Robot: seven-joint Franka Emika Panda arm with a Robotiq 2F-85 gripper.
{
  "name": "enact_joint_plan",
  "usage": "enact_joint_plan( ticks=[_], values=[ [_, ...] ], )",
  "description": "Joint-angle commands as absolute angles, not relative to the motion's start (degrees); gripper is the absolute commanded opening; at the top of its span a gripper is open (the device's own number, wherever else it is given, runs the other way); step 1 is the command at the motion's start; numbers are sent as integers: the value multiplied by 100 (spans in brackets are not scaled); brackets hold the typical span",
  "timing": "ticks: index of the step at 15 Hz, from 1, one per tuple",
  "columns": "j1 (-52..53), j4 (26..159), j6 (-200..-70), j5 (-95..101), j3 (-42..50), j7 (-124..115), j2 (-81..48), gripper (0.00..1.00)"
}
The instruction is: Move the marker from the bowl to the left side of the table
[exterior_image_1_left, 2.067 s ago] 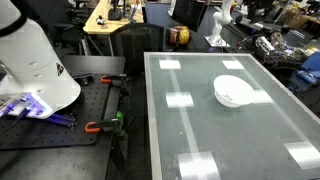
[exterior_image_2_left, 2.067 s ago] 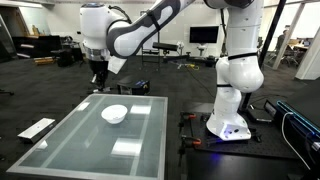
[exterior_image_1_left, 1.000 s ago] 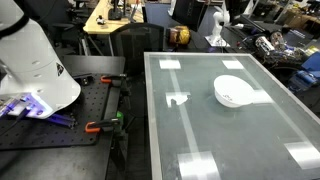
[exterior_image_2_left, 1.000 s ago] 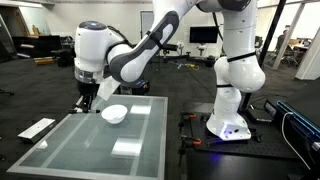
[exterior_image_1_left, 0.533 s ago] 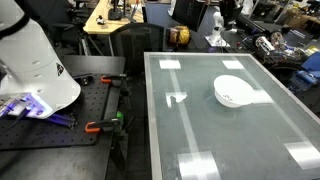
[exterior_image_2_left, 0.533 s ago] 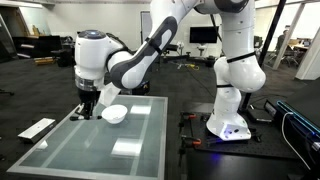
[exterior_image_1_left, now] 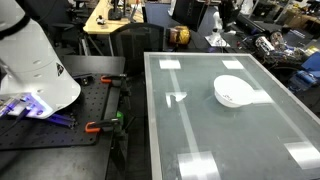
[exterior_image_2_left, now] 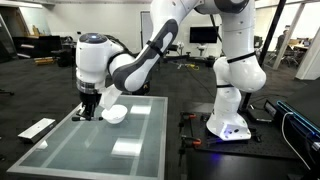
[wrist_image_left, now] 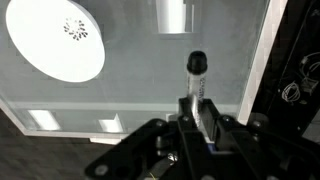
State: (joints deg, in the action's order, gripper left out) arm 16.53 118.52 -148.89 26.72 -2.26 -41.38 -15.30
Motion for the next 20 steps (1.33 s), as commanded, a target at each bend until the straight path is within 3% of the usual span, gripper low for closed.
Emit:
enact_joint_plan(
  ticks=[1, 20],
  values=[
    [1949, 12087, -15075, 3200, -13, -5012, -1462, 4],
    [2200, 12160, -15903, 4257, -15, -7539, -2642, 4]
  ],
)
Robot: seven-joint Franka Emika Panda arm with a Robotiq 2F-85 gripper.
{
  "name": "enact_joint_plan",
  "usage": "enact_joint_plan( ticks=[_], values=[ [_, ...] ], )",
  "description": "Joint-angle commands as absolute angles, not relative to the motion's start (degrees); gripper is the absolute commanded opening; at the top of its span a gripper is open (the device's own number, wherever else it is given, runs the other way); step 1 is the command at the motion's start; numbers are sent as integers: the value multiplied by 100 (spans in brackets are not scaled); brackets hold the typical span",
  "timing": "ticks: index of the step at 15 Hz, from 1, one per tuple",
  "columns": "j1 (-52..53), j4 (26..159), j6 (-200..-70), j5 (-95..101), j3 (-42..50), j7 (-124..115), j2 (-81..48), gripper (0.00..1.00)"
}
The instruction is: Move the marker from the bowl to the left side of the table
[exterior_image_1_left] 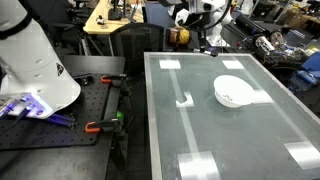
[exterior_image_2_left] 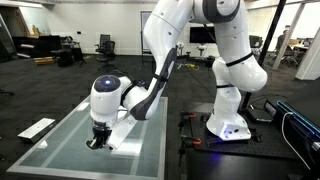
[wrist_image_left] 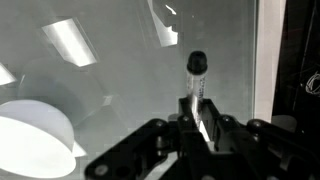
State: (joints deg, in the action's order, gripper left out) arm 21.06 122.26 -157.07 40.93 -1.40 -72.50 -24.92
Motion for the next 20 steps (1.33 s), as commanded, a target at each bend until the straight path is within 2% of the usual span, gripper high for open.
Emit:
enact_joint_plan(
  ticks=[1, 6, 7, 10, 14, 16, 20],
  values=[
    [2196, 12148, -15927, 4258, -18, -7543, -2688, 4],
    [2187, 12089, -15938, 4252, -35, -7567, -2826, 4],
    [2184, 12082, -15931, 4241, -41, -7560, -2837, 40],
    [2174, 12083, -15951, 4227, -41, -7575, -2832, 58],
    [2220, 12199, -15911, 4337, 49, -7663, -2607, 88],
    [2215, 12328, -15897, 4414, 104, -7724, -2378, 99],
    [2185, 12624, -15887, 4500, 201, -7730, -1803, 100]
  ],
)
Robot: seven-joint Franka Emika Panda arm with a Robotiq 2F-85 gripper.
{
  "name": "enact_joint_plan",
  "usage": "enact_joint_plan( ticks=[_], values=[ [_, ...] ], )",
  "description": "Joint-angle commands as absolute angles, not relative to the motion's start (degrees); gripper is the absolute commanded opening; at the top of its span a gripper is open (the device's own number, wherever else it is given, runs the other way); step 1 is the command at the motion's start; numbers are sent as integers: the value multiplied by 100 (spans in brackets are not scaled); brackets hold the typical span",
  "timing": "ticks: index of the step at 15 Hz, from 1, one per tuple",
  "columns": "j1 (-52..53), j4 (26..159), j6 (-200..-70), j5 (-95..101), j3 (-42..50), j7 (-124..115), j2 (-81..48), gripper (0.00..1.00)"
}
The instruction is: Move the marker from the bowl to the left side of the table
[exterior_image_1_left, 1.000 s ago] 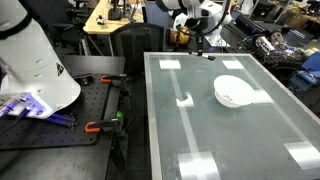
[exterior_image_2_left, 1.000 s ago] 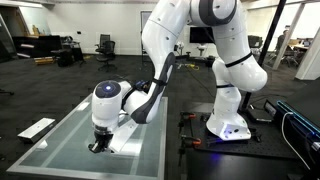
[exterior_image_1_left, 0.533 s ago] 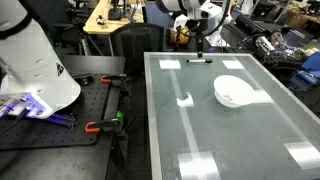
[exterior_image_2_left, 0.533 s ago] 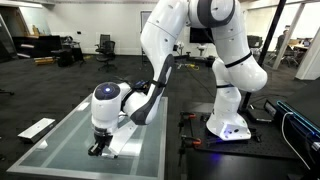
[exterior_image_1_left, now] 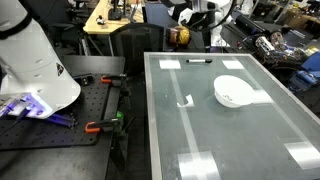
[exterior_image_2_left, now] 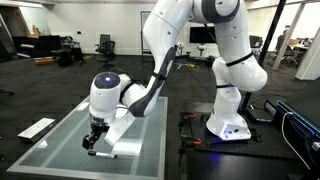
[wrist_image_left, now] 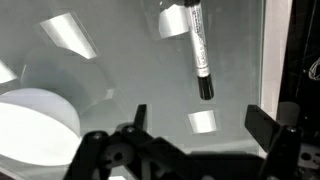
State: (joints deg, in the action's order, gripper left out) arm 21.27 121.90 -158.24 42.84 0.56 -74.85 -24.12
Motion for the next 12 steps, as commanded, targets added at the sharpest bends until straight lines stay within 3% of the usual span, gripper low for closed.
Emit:
enact_joint_plan(
  ticks=[1, 12],
  values=[
    [2186, 12710, -15879, 4525, 228, -7740, -1641, 100],
    [2104, 13485, -16210, 4621, 225, -7688, -352, 100]
  ],
)
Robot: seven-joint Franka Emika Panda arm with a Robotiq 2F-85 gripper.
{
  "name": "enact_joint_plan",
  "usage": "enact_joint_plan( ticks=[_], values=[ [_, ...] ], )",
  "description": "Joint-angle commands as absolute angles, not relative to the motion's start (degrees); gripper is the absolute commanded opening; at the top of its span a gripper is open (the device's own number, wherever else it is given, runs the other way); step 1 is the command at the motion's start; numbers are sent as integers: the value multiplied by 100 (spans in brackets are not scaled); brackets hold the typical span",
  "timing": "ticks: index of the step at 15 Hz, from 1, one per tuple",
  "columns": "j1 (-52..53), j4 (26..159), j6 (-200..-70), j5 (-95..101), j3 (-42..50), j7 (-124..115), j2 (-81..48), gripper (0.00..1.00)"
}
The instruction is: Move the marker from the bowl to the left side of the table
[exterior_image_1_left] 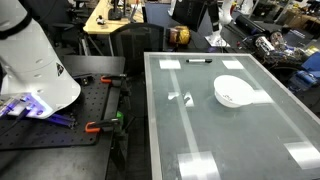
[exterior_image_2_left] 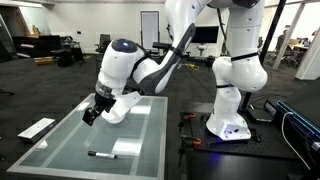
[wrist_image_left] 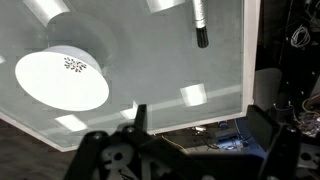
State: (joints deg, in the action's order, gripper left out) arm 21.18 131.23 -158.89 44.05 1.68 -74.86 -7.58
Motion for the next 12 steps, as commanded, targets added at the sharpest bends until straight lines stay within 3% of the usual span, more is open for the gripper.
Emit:
enact_joint_plan(
  ticks=[1, 12],
  values=[
    [2101, 13540, -16294, 4665, 230, -7708, -276, 100],
    [2102, 13456, -16258, 4512, 176, -7486, -350, 100]
  ],
)
